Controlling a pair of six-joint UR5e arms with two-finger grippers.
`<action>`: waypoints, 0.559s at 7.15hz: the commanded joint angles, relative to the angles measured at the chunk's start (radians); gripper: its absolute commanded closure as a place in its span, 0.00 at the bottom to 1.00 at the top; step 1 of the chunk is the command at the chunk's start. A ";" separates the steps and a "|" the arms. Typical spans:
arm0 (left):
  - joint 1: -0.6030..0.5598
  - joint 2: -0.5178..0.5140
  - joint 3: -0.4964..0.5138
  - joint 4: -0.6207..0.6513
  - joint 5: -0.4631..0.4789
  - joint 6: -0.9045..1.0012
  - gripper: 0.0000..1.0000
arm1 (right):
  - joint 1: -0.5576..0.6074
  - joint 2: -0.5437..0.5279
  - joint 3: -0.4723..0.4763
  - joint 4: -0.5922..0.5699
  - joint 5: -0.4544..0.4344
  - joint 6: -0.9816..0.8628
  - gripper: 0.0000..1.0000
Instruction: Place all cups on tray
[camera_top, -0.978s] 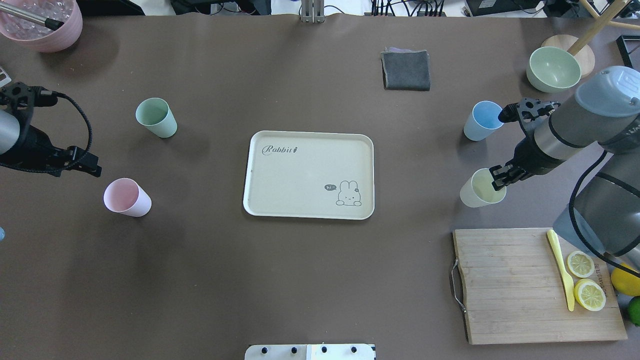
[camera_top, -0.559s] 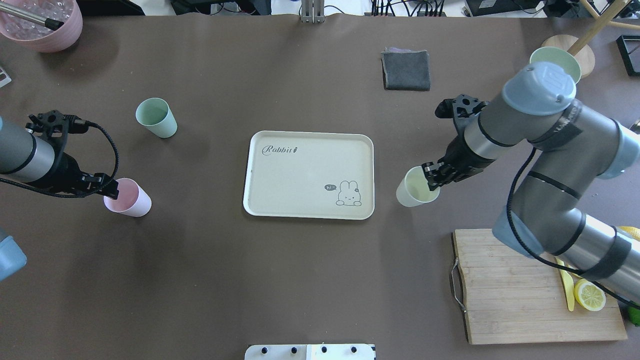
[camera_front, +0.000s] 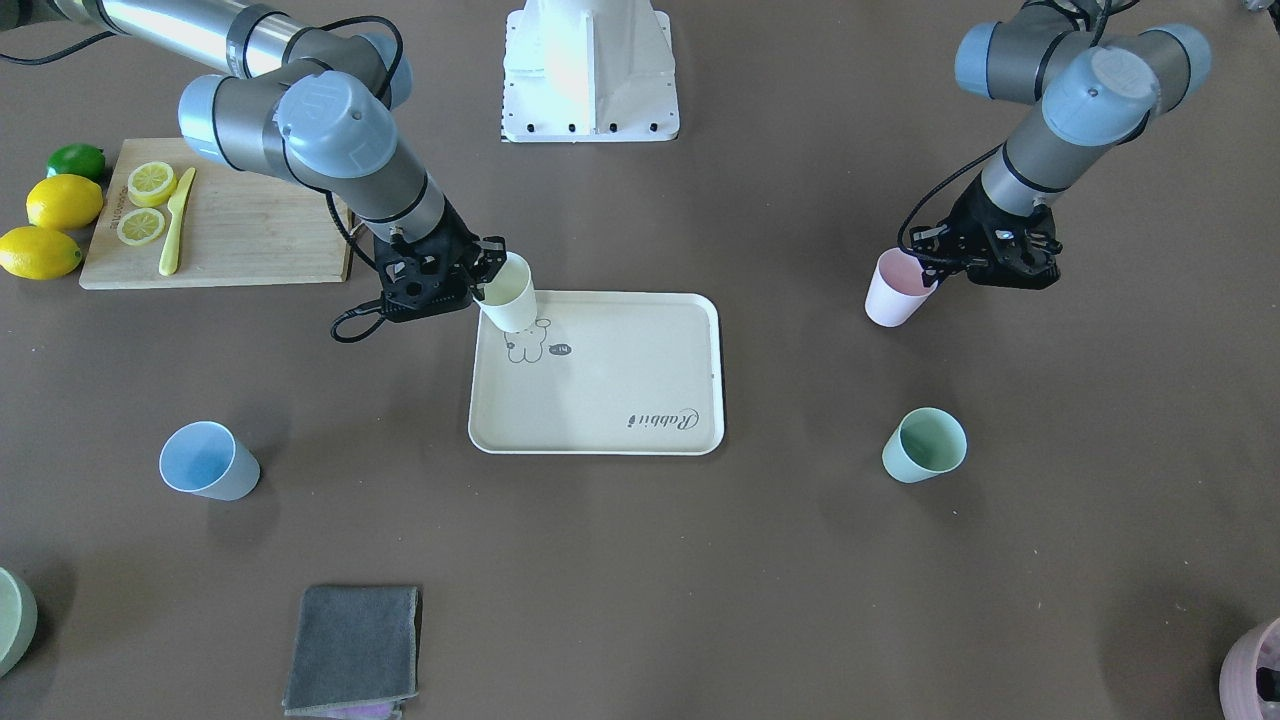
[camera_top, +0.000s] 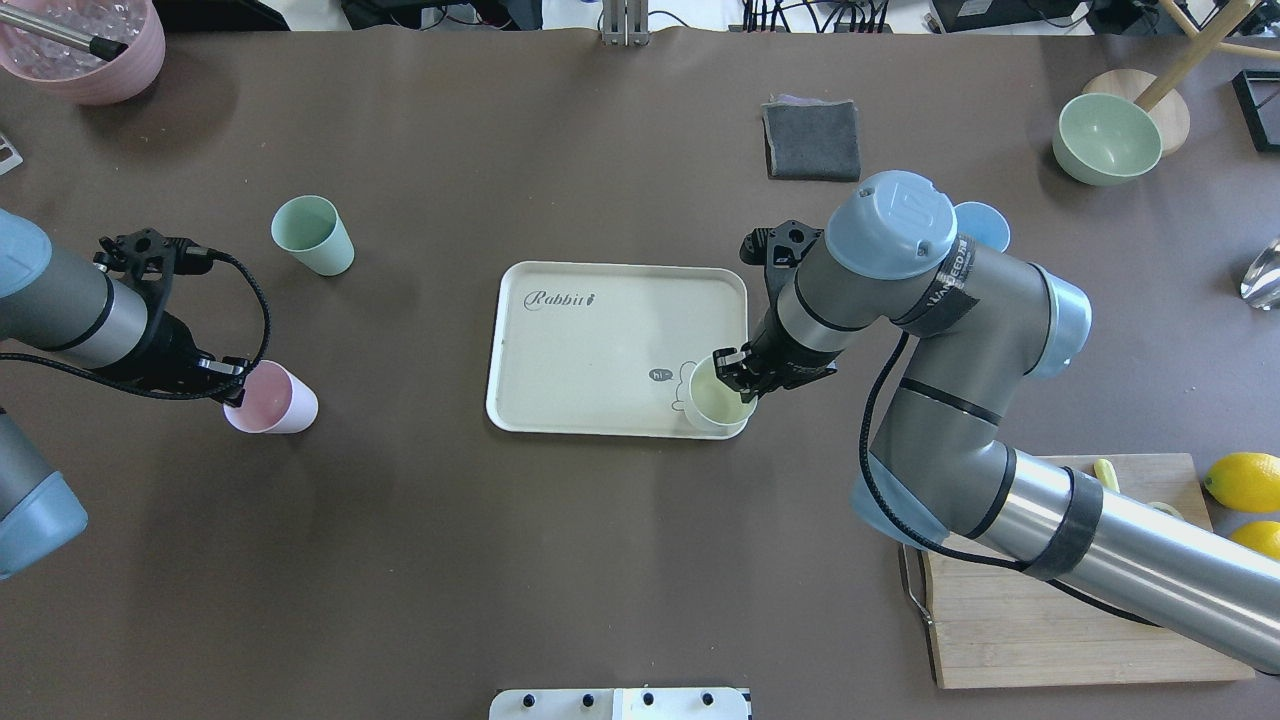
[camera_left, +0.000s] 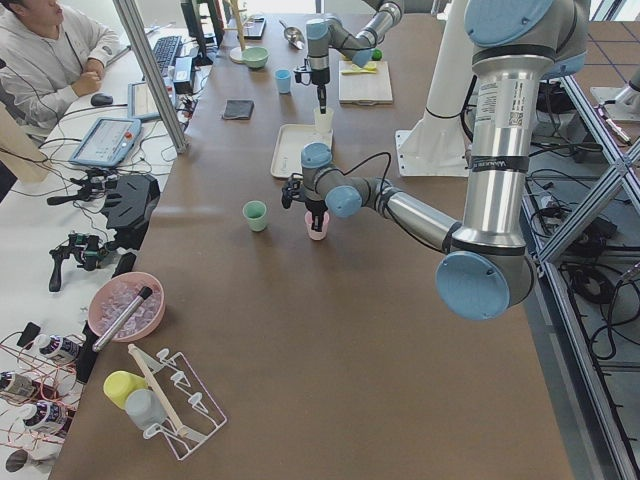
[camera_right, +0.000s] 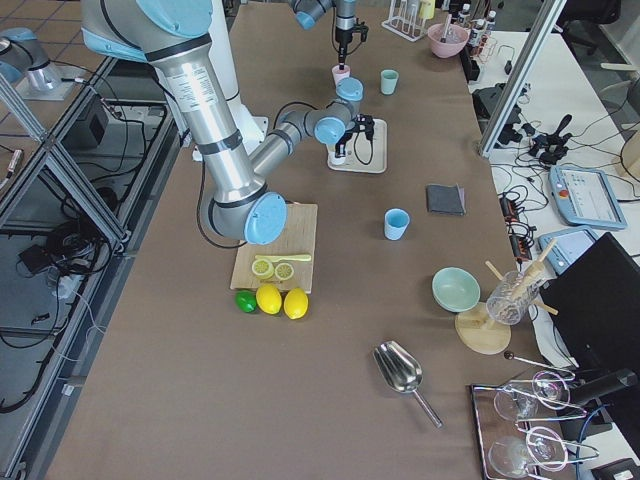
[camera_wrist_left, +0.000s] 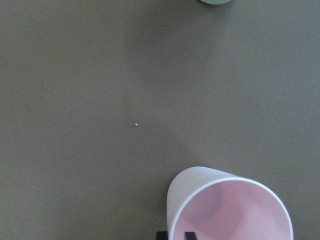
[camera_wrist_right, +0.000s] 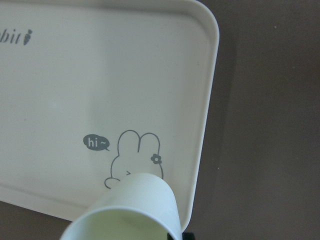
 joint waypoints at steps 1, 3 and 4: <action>-0.005 -0.113 0.007 0.051 -0.055 -0.057 1.00 | -0.011 0.013 -0.017 0.005 -0.005 0.026 1.00; 0.014 -0.337 0.060 0.201 -0.046 -0.170 1.00 | 0.043 0.056 -0.016 -0.009 0.007 0.028 0.00; 0.051 -0.412 0.111 0.202 -0.011 -0.239 1.00 | 0.151 0.029 -0.014 -0.012 0.092 0.011 0.00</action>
